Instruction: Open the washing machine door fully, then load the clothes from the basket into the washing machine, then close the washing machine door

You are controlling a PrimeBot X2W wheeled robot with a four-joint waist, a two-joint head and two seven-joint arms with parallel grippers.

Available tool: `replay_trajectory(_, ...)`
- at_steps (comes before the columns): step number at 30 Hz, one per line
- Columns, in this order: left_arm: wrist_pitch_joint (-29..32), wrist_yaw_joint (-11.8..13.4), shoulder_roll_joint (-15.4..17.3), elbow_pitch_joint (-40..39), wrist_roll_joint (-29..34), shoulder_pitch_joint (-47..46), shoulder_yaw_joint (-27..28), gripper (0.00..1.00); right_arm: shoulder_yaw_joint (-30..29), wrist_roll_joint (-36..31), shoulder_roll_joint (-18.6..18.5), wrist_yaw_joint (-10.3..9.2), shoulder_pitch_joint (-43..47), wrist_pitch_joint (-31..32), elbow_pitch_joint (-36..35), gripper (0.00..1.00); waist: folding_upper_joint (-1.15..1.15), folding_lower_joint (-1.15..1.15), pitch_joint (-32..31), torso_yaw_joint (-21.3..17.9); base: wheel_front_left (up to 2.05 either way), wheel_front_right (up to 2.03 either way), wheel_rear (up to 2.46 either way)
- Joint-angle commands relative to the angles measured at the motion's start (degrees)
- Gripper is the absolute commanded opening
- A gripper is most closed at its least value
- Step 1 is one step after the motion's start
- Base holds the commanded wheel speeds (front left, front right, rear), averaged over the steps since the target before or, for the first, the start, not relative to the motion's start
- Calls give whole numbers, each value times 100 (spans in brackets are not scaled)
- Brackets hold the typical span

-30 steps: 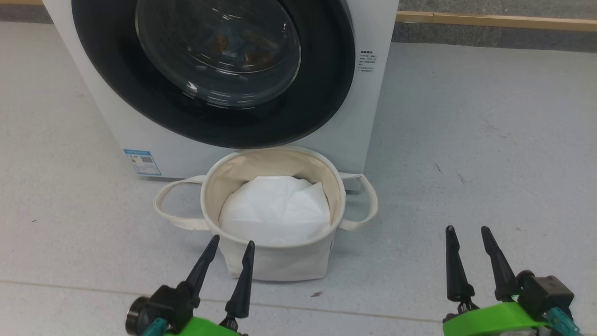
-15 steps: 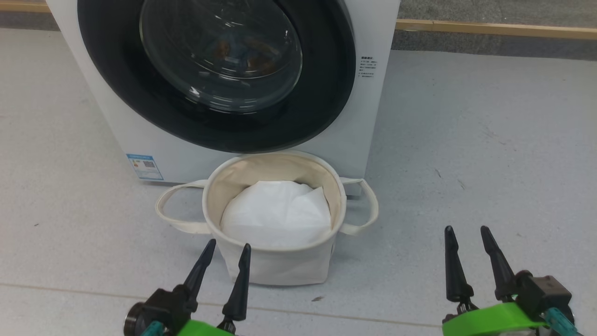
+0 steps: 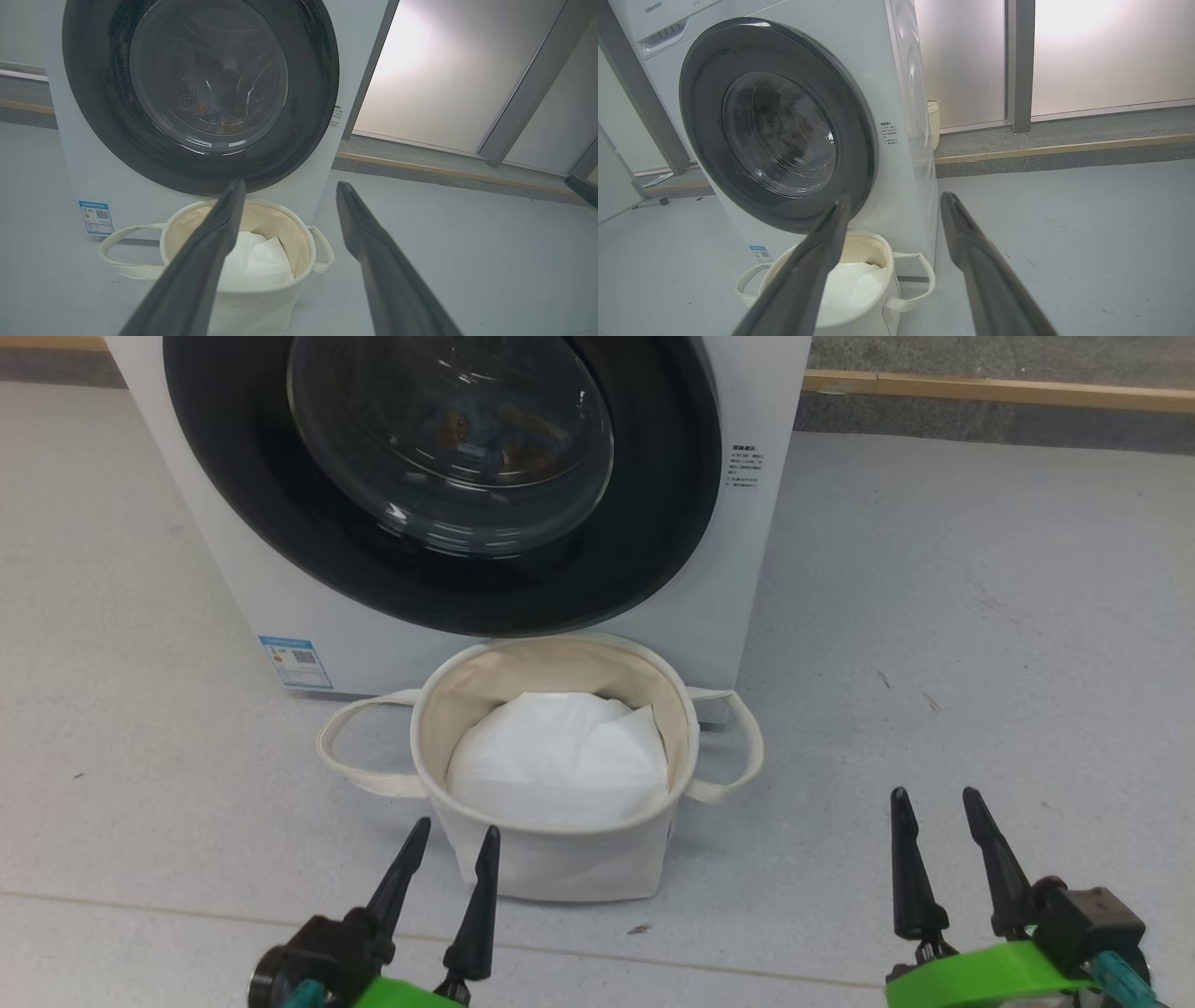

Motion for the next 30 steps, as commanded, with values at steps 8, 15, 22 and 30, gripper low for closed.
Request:
replay_trajectory(8, 10, -3, -2, 247, 17, 1, -19, 0, -48, 6, 0, 0, 1, 0, 75, 0, 0, 0, 39, -29, 0, 0, 0)
replay_trajectory(15, 61, -8, -3, 456, -220, 82, 13, 0, -43, 255, -8, 0, 28, 39, 335, 0, 0, 3, 39, -40, 0, 0, 0)
replay_trajectory(22, 157, -23, 25, 441, -687, 66, 103, 0, -67, 739, -45, 0, -30, 131, 385, 0, 0, 2, 35, -61, 0, 0, 0)
replay_trajectory(30, 266, -43, 50, 438, -1209, 33, 207, 0, -98, 1276, -76, 0, -101, 234, 440, 0, 0, 0, 38, -84, 0, 0, 0)
